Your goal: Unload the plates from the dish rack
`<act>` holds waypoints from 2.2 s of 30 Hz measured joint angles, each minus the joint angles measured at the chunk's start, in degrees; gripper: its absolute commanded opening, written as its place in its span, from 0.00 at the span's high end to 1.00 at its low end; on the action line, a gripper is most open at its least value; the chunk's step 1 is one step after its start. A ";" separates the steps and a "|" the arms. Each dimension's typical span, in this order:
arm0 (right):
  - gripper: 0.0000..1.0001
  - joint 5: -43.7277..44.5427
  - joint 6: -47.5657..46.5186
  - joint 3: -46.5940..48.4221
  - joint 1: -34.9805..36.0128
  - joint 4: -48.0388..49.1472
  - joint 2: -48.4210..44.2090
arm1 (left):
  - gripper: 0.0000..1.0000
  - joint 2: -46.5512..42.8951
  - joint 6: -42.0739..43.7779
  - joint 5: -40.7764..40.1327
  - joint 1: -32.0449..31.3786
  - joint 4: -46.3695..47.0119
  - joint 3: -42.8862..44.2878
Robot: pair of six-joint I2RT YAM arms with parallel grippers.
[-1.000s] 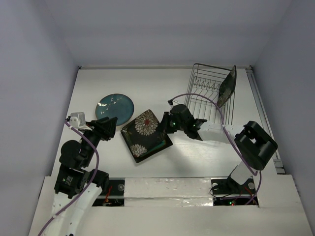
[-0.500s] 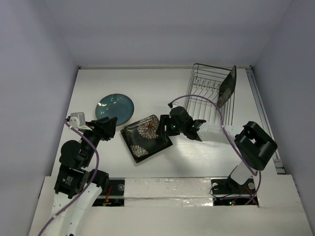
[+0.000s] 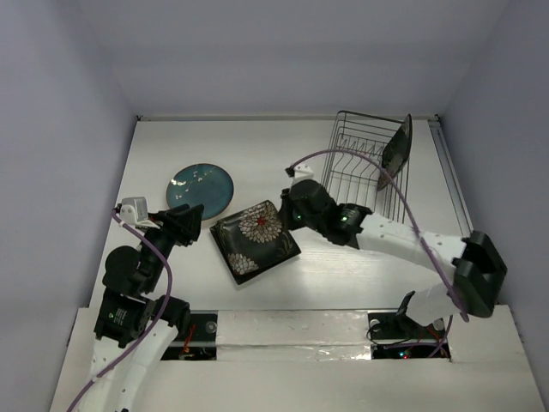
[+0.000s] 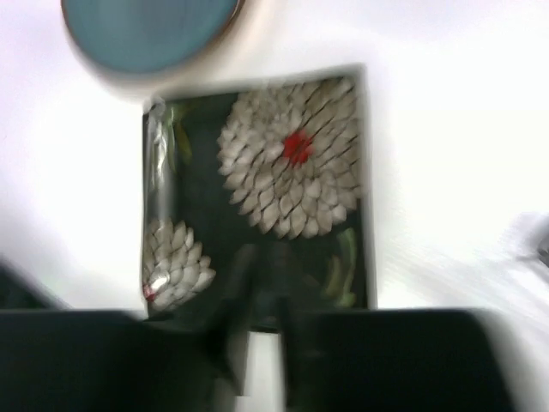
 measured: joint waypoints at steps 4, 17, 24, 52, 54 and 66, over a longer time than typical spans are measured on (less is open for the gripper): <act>1.00 10.12 -2.58 4.13 -4.85 -4.76 -8.33 | 0.56 -0.37 0.00 0.00 0.02 0.02 0.00; 0.25 32.65 -12.46 11.45 -43.58 -8.24 -9.90 | 0.56 -0.66 0.00 1.09 0.02 0.09 0.00; 0.40 28.13 -15.34 19.04 -48.54 -8.68 4.72 | 0.56 -0.66 0.00 1.38 0.02 0.22 0.00; 1.00 24.87 -26.99 25.51 -49.27 -18.29 10.08 | 0.56 -0.66 0.00 1.49 -0.02 0.42 -0.02; 1.00 24.87 -29.35 25.53 -48.85 -20.44 8.28 | 0.56 -0.66 0.00 1.49 -0.02 0.42 -0.02; 1.00 26.58 -33.75 29.33 -45.59 -19.91 2.08 | 0.56 -0.66 0.00 1.46 -0.02 0.42 -0.02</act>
